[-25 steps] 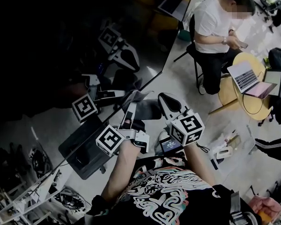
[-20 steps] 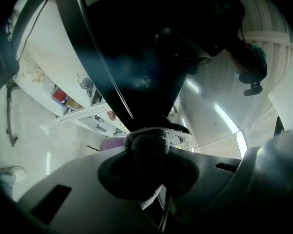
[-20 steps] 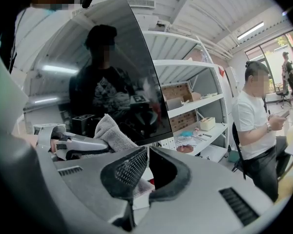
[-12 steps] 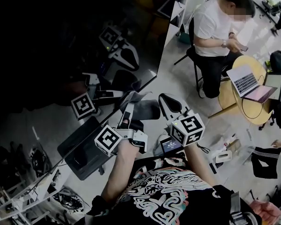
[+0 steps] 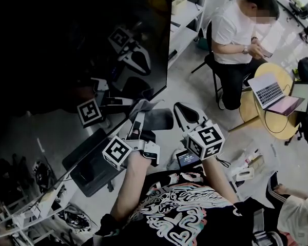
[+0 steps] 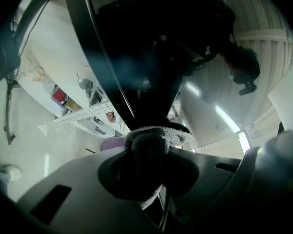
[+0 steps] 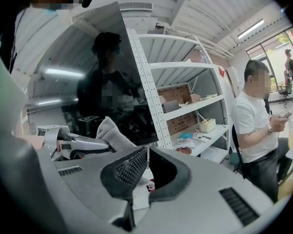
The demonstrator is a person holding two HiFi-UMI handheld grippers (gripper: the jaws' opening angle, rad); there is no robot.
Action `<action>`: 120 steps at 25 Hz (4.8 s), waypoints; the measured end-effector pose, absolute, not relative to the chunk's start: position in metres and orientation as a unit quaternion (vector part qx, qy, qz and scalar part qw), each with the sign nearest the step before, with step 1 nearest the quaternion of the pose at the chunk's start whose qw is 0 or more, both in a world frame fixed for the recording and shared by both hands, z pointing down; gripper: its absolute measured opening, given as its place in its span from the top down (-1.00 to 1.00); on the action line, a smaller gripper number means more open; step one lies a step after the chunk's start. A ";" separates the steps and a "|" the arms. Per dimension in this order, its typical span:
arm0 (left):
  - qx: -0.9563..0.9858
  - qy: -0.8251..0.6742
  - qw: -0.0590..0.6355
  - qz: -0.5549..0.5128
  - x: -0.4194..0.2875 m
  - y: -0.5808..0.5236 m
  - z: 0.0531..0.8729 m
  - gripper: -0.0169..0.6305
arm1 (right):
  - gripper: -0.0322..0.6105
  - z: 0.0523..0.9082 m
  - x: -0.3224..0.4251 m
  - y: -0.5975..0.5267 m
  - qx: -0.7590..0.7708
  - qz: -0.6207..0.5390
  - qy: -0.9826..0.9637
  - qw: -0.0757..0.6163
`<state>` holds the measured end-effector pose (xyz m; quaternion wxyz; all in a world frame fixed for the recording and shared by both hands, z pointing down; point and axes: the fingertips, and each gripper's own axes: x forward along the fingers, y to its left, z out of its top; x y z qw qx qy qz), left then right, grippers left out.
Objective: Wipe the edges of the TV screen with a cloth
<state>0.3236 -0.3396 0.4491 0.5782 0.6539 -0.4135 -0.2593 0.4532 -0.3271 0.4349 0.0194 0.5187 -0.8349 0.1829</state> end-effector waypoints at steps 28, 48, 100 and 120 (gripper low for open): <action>0.662 -0.381 0.594 -0.254 0.379 -0.360 0.447 0.72 | 0.79 0.438 0.510 -0.325 0.552 0.185 -0.813 0.006; 0.668 -0.355 0.599 -0.263 0.397 -0.369 0.442 0.72 | 0.79 0.437 0.523 -0.322 0.565 0.187 -0.803 0.002; 0.758 -0.236 0.567 -0.218 0.472 -0.340 0.429 0.72 | 0.79 0.429 0.566 -0.291 0.604 0.147 -0.783 0.022; 0.866 -0.496 0.029 0.048 0.322 -0.238 0.376 0.72 | 0.79 0.391 0.440 -0.252 0.511 0.049 -0.857 0.046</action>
